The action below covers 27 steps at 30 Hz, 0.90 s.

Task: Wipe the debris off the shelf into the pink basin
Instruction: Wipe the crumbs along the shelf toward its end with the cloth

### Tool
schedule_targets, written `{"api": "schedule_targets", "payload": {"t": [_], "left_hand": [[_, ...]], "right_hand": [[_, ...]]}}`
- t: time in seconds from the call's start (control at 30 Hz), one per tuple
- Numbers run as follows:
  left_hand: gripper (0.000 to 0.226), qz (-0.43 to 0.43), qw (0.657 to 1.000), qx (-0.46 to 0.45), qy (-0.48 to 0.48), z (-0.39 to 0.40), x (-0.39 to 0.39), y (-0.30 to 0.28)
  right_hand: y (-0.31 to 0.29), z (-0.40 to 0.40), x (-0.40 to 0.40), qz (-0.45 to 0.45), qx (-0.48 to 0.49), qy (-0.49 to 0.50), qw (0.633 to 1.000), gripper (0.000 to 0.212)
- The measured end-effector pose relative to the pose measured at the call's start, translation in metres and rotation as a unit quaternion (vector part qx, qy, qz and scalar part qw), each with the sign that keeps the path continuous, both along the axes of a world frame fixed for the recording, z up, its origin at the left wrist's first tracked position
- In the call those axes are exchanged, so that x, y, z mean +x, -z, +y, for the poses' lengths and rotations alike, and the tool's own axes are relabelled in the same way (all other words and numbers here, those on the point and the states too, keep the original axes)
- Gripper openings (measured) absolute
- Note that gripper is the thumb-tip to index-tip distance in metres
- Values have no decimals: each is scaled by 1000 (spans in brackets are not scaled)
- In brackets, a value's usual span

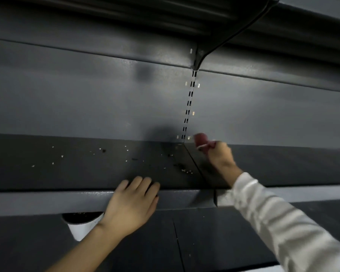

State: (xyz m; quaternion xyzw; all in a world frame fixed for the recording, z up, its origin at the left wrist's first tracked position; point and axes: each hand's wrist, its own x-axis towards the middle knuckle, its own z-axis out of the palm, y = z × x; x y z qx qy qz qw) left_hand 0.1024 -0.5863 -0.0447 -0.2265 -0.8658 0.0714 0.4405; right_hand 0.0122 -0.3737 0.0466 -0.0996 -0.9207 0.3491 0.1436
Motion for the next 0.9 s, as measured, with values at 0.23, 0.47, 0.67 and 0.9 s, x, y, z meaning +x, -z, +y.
{"api": "schedule_targets", "payload": {"t": [0.23, 0.47, 0.67, 0.9], "left_hand": [[36, 14, 1000, 9, -10, -11, 3, 3], [34, 40, 999, 12, -11, -9, 0, 6], [35, 40, 999, -4, -22, -13, 0, 5], [37, 16, 999, 2, -33, -28, 3, 2]], "right_hand": [[18, 40, 26, -96, 90, -20, 991, 23], [27, -52, 19, -50, 128, -137, 981, 35], [28, -103, 7, -35, 75, -174, 981, 33], [-11, 21, -43, 12, 30, -49, 998, 25]]}}
